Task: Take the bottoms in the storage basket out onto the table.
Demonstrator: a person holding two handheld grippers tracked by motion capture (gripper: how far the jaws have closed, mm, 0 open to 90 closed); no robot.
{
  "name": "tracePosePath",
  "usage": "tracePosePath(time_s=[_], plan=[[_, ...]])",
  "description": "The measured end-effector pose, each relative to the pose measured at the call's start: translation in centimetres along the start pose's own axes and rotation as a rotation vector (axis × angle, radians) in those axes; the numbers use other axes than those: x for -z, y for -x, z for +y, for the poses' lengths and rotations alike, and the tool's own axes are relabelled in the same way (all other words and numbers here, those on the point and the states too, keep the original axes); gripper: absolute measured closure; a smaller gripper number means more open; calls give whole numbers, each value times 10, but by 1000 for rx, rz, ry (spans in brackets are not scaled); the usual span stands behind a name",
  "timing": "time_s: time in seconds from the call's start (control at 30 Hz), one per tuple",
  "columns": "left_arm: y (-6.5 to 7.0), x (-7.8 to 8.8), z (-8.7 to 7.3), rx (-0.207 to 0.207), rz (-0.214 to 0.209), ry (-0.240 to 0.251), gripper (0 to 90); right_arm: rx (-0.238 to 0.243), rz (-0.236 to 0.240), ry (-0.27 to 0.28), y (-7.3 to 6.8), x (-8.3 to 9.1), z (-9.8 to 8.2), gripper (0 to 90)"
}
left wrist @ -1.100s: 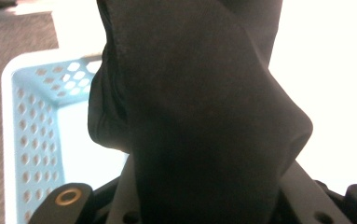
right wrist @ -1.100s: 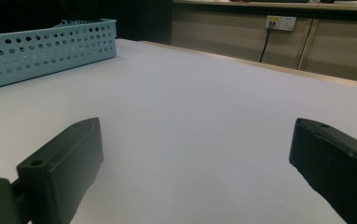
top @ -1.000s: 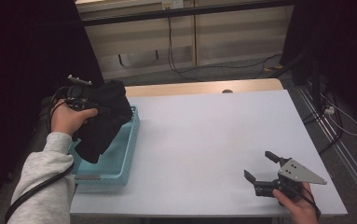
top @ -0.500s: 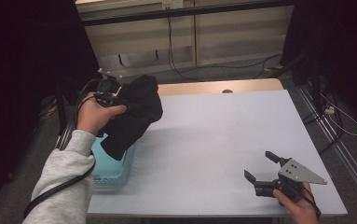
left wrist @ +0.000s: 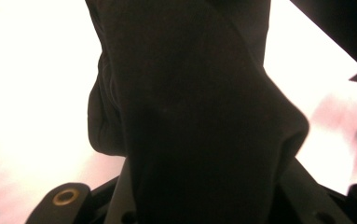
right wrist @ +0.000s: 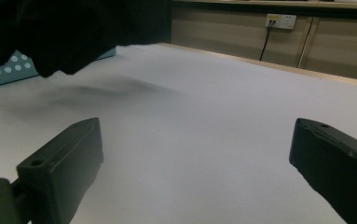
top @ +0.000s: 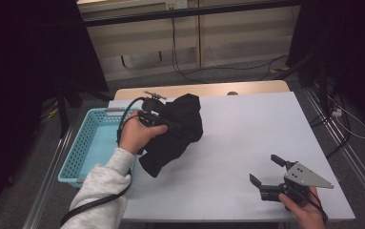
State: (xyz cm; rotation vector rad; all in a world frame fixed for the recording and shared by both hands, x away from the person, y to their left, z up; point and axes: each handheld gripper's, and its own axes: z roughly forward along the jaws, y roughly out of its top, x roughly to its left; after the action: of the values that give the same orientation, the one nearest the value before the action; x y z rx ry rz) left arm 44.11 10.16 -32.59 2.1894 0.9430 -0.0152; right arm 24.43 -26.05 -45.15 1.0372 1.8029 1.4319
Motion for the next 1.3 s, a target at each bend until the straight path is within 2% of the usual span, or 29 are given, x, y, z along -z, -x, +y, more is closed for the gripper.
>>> tracePosePath(time_s=[0.1, 0.27, 0.43, 0.5, 0.67, 0.73, 0.8, 0.93, 1.13, 1.2, 1.3], plan=[[8, -19, -8, -26, 1, -10, 690, 1, -2, 4, 0, 1, 1, 21], [16, -47, -21, -41, -19, -34, 689, 0, -3, 1, 1, 0, 0, 21], [29, -71, -30, -76, -37, -22, 684, 8, 0, -5, 0, -2, 0, 21], [31, -80, -34, -76, -57, -29, 680, 10, -1, -13, 0, -2, 0, 21], [37, -91, -45, -108, -67, -27, 617, 18, -6, -16, 0, -3, 0, 21], [39, -92, -48, -114, -71, -25, 522, 22, -7, -20, 0, -3, 0, 21], [38, -90, -50, -114, -73, 0, 397, 27, -10, -27, 0, -4, 1, 21], [34, -78, -53, -101, -41, 58, 258, 34, -9, -44, -1, -8, 1, 21], [23, -54, -59, -85, 13, 96, 208, 38, 3, -60, -1, -17, 5, 14], [19, -46, -59, -95, 45, 100, 193, 52, 4, -68, -2, -21, 7, 12], [14, -38, -63, -73, 45, 108, 184, 38, 26, -88, -4, -32, 12, 6]])
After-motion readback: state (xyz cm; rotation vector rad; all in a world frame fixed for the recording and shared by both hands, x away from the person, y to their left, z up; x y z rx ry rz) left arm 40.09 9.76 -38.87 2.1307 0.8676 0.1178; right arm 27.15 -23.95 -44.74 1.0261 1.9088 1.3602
